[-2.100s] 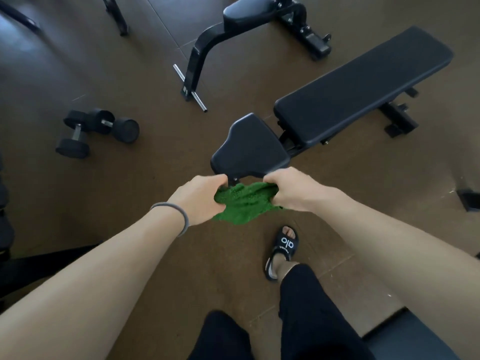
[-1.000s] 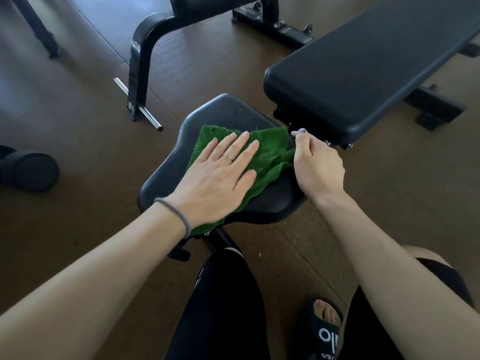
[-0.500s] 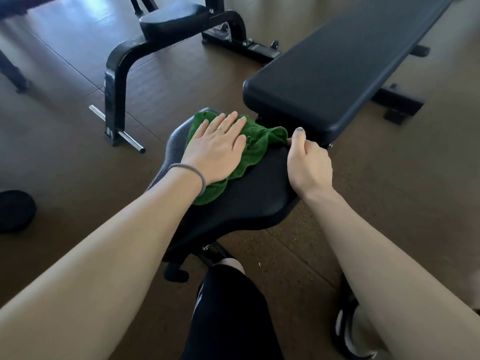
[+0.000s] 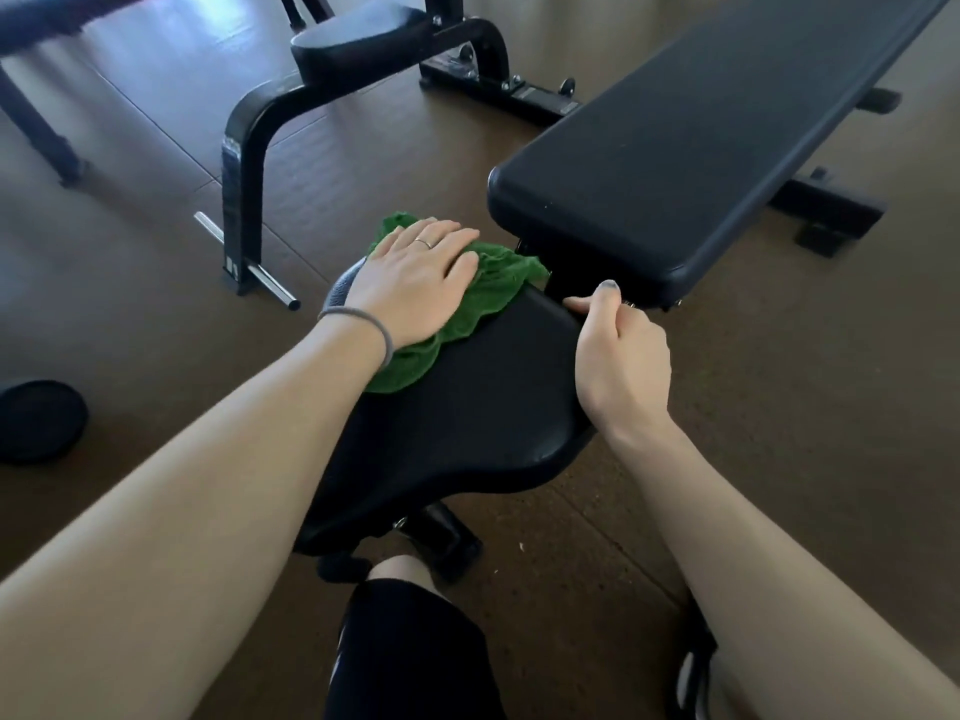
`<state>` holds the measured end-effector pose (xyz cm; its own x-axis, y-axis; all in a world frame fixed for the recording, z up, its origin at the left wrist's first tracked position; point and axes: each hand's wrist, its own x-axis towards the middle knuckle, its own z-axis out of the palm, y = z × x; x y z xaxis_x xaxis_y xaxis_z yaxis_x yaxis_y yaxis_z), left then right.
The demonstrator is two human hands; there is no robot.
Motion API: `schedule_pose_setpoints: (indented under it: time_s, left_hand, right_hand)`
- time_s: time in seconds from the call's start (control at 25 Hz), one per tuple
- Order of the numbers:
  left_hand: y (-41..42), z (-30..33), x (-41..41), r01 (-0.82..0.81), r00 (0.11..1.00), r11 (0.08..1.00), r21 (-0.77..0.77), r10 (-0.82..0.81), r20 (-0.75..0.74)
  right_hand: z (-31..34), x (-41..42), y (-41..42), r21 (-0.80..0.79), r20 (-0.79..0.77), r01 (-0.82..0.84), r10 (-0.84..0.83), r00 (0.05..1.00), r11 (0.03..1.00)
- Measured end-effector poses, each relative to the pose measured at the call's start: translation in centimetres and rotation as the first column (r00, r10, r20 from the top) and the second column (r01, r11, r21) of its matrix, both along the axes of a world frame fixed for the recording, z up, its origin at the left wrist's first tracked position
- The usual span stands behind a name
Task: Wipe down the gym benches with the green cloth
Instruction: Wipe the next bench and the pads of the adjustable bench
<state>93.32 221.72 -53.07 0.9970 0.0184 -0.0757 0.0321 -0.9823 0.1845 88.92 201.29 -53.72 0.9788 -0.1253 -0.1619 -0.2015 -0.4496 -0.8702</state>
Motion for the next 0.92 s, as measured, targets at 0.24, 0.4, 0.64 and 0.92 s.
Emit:
schedule_pose_setpoints:
  time_s: [0.24,0.4,0.64,0.92]
  left_hand:
    - [-2.3,-0.1,-7.3,0.167,0.986,0.983,0.075,-0.167,-0.008]
    - [0.2,-0.2,-1.1,0.140,0.988,0.989,0.048,-0.142,0.062]
    - [3.0,-0.2,1.1,-0.355,0.935,0.934,-0.039,0.355,-0.012]
    - [4.6,0.7,-7.0,-0.629,0.776,0.765,-0.138,0.608,-0.165]
  right_hand:
    - [0.4,-0.2,-0.2,-0.036,-0.033,0.024,-0.025,0.999,0.999]
    - [-0.1,0.2,-0.1,-0.007,-0.039,0.044,-0.044,0.998,0.999]
    - [0.0,0.0,-0.1,0.045,-0.018,0.007,-0.006,1.000,0.999]
    - [-0.1,0.1,0.2,0.015,-0.011,0.028,-0.028,1.000,0.999]
